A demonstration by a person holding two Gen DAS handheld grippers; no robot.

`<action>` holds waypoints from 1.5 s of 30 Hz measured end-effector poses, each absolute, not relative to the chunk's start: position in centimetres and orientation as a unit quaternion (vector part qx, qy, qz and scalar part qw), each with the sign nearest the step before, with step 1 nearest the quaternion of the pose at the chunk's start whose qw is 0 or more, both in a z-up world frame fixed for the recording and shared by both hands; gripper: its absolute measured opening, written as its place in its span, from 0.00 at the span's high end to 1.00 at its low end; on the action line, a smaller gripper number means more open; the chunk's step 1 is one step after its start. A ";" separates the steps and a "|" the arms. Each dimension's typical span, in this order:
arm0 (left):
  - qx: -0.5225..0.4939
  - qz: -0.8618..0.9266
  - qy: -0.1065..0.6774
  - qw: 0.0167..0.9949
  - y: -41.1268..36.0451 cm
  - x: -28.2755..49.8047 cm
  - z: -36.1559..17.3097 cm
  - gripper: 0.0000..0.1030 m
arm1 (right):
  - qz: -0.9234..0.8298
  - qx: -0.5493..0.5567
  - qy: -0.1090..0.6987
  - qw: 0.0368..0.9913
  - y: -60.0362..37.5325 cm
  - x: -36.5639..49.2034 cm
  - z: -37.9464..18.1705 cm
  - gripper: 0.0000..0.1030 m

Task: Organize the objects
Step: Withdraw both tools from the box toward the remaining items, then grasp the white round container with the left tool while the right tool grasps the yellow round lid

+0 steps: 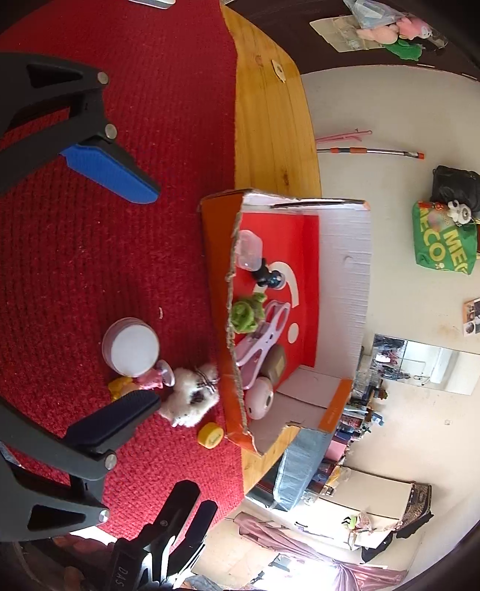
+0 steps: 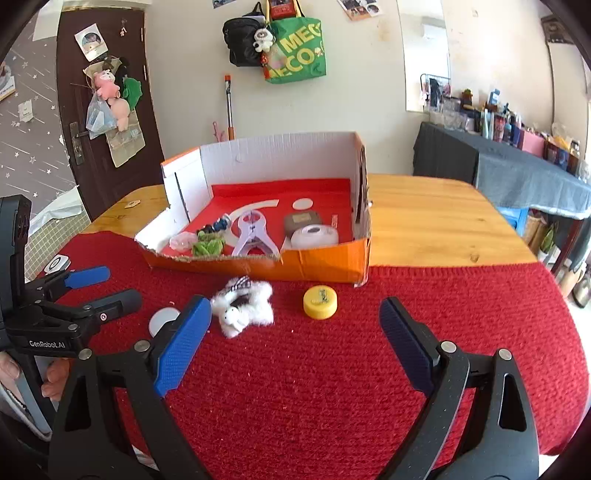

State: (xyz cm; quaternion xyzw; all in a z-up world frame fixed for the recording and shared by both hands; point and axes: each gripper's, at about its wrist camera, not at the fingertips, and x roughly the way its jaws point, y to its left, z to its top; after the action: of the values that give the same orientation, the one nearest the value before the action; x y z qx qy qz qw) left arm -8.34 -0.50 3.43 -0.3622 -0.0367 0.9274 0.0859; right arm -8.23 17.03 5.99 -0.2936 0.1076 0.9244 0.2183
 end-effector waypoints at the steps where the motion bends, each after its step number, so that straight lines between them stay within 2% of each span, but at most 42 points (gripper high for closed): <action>1: -0.366 0.926 -0.035 0.084 -0.5 -8.3 3.1 0.00 | 0.922 -0.298 0.110 0.219 17.1 -8.3 5.6 0.09; 10: -0.392 0.914 -0.032 0.100 -0.3 -8.6 2.0 0.00 | 0.915 -0.313 0.126 0.221 17.7 -8.2 4.2 0.09; 23: -0.437 0.893 0.029 0.099 0.6 -10.1 1.0 0.00 | 0.911 -0.321 0.129 0.224 18.2 -8.6 4.1 0.09; 29: -0.439 0.896 0.020 0.072 -1.1 -11.5 1.1 0.00 | 0.909 -0.324 0.124 0.231 18.5 -8.8 4.2 0.09; 39: -0.433 0.896 0.021 0.093 -1.0 -11.9 1.3 0.01 | 0.900 -0.342 0.104 0.249 19.6 -9.9 4.1 0.09; 45: -0.429 0.897 0.028 0.105 -0.6 -12.2 1.4 0.09 | 0.890 -0.361 0.115 0.254 20.8 -10.6 3.9 0.09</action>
State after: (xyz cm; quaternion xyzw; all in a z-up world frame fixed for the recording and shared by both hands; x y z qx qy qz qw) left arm -12.15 -0.62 1.37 -0.4285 0.0283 0.8970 0.1046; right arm -10.57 20.79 3.90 -0.3609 0.1148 0.8899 0.2544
